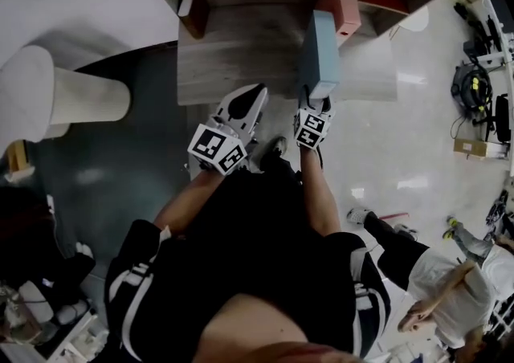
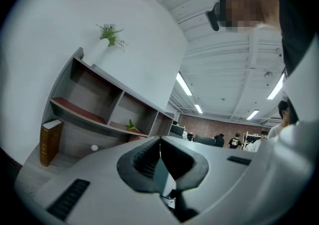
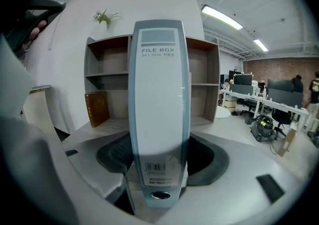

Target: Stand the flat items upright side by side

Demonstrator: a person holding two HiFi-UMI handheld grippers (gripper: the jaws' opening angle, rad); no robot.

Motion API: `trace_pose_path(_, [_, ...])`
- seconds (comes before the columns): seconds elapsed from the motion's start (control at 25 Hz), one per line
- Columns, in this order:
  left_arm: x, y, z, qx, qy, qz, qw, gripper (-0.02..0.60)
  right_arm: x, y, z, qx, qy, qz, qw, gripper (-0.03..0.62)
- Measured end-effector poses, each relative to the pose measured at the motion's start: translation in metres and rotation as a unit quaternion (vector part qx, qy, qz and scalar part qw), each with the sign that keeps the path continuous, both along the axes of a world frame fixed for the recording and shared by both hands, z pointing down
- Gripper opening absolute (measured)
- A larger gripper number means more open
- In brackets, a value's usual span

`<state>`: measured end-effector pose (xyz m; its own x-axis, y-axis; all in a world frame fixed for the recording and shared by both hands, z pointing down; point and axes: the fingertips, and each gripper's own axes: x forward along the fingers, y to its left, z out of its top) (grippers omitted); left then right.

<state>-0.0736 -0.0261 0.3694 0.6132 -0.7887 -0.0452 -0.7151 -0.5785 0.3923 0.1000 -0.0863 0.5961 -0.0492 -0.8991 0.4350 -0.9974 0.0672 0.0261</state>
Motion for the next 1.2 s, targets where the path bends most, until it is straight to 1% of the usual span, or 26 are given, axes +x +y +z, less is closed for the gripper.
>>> trace_pose_path(0.28, [0.019,-0.014,-0.012,0.010,-0.004,-0.015,0.9998,0.026,0.020,-0.031,0.000,-0.001,-0.011,0.004,1.000,0.298])
trace_pose_path(0.52, [0.043,-0.032,-0.013,0.009,-0.008,-0.032,0.9994,0.026,0.039,-0.057,0.005,-0.003,-0.009,-0.009,1.000,0.299])
trace_pose_path(0.8, [0.070,-0.048,-0.015,0.009,-0.018,-0.046,0.9987,0.026,0.048,-0.084,0.013,-0.011,-0.012,-0.028,0.999,0.299])
trace_pose_path(0.96, [0.074,-0.052,-0.009,0.000,-0.022,-0.047,0.9987,0.026,0.045,-0.093,0.025,-0.024,-0.020,-0.029,0.999,0.299])
trace_pose_path(1.2, [0.070,-0.084,0.002,-0.004,-0.019,-0.041,0.9990,0.026,0.039,-0.120,0.037,-0.042,-0.017,-0.031,0.999,0.301])
